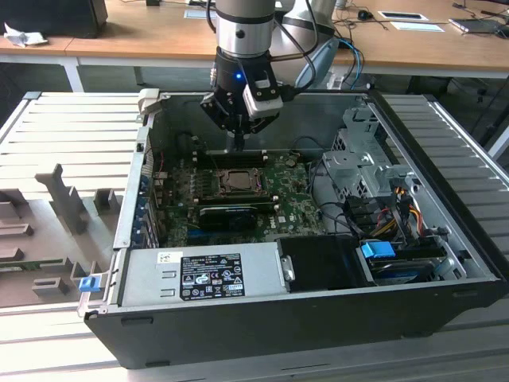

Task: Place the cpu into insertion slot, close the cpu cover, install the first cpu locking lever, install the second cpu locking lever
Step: 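Install the first cpu locking lever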

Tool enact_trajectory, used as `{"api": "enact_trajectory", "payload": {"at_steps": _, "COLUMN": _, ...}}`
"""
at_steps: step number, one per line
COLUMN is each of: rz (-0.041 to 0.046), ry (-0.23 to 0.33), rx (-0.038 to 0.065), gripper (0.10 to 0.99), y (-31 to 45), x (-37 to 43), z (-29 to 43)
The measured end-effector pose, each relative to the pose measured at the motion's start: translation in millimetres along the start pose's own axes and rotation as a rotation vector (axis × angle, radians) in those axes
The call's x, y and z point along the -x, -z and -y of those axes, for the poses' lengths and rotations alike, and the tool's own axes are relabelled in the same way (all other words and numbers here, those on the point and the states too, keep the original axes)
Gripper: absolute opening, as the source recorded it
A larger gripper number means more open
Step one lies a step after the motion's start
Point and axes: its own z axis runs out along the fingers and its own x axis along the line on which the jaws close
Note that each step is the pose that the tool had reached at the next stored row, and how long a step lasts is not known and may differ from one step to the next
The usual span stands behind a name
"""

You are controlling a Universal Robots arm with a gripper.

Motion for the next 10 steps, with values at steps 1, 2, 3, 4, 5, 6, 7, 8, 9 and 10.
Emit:
{"api": "enact_trajectory", "payload": {"at_steps": 1, "rz": -0.0001, "ry": 0.005, "rx": 0.0, "gripper": 0.106, "y": 0.0, "x": 0.0, "z": 0.0}}
{"api": "enact_trajectory", "payload": {"at_steps": 2, "rz": -0.0004, "ry": 0.013, "rx": 0.0, "gripper": 0.106, "y": 0.0, "x": 0.0, "z": 0.0}}
{"api": "enact_trajectory", "payload": {"at_steps": 3, "rz": -0.0006, "ry": 0.019, "rx": 0.0, "gripper": 0.106, "y": 0.0, "x": 0.0, "z": 0.0}}
{"api": "enact_trajectory", "payload": {"at_steps": 4, "rz": -0.0007, "ry": 0.024, "rx": 0.0, "gripper": 0.106, "y": 0.0, "x": 0.0, "z": 0.1}}
{"api": "enact_trajectory", "payload": {"at_steps": 5, "rz": -0.0009, "ry": 0.031, "rx": 0.0, "gripper": 0.106, "y": 0.0, "x": 0.1, "z": 0.2}}
{"api": "enact_trajectory", "payload": {"at_steps": 6, "rz": -0.0012, "ry": 0.041, "rx": 0.0, "gripper": 0.106, "y": 0.0, "x": 0.1, "z": 0.2}}
{"api": "enact_trajectory", "payload": {"at_steps": 7, "rz": -0.0015, "ry": 0.049, "rx": 0.0, "gripper": 0.106, "y": 0.0, "x": 0.1, "z": 0.2}}
{"api": "enact_trajectory", "payload": {"at_steps": 8, "rz": -0.0019, "ry": 0.062, "rx": 0.0, "gripper": 0.106, "y": 0.0, "x": 0.1, "z": 0.2}}
{"api": "enact_trajectory", "payload": {"at_steps": 9, "rz": -0.0022, "ry": 0.072, "rx": 0.0, "gripper": 0.106, "y": 0.0, "x": 0.1, "z": 0.3}}
{"api": "enact_trajectory", "payload": {"at_steps": 10, "rz": -0.0024, "ry": 0.08, "rx": 0.0, "gripper": 0.106, "y": 0.0, "x": 0.1, "z": 0.3}}
